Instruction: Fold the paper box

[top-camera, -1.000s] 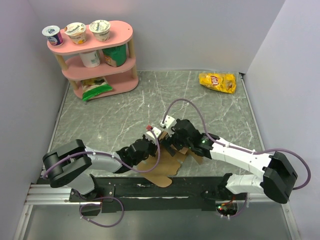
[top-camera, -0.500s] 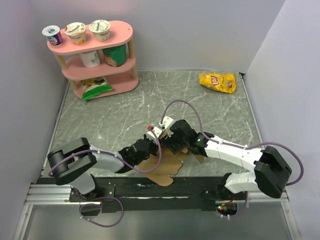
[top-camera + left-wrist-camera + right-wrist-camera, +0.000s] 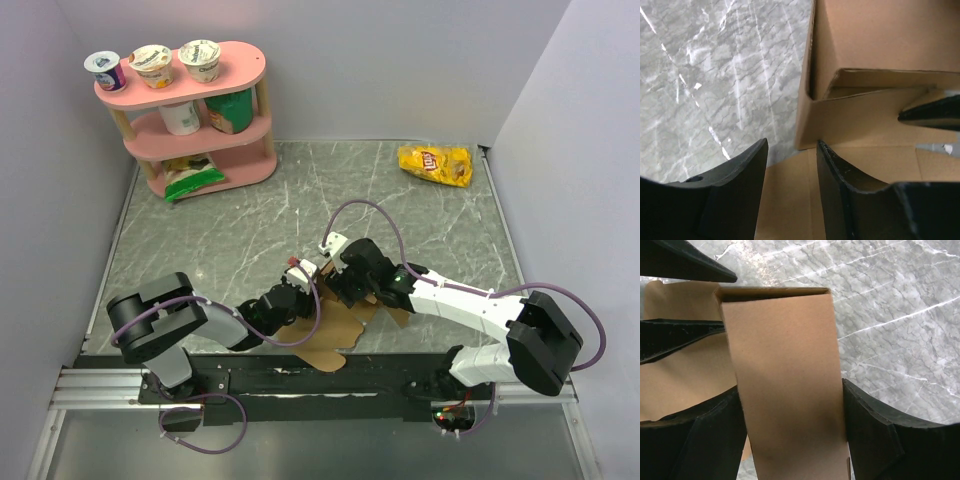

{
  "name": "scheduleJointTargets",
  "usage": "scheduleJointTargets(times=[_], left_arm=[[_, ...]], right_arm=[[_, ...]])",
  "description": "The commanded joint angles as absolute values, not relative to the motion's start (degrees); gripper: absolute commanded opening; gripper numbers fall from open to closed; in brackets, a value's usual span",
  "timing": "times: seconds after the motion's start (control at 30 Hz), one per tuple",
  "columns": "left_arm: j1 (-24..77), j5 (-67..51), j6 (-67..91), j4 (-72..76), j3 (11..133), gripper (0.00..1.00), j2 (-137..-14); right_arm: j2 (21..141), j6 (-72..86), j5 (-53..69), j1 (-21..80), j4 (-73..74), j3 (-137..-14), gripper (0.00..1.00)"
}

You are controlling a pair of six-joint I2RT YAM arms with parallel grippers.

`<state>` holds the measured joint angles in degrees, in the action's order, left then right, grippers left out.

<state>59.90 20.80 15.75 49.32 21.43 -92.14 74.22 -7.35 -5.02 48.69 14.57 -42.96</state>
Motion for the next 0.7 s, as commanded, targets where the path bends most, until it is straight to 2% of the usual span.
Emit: scheduleJointTargets(times=[0.0,0.3,0.47,0.67], left_arm=[[59.59,19.34,18.1,57.38,21.62,0.5,-93.6],[59.41,16.36,19.78,65.55,21.27,0.52,-95.8],[59.07,14.07,17.67,66.62,22.85,0.54,-96.42],[57.66,11.87,16.79,68.11,22.76,0.51,-97.29]], right_arm=[[73.3,-7.03,-4.4,48.16,12.83,-43.59,0.75],[72.6,-6.94,-3.61,48.08,12.74,-43.07,0.74],[73.04,-7.47,-2.99,47.72,12.66,-42.89,0.65],[72.16,-8.09,-2.55,47.72,11.96,-41.57,0.63]])
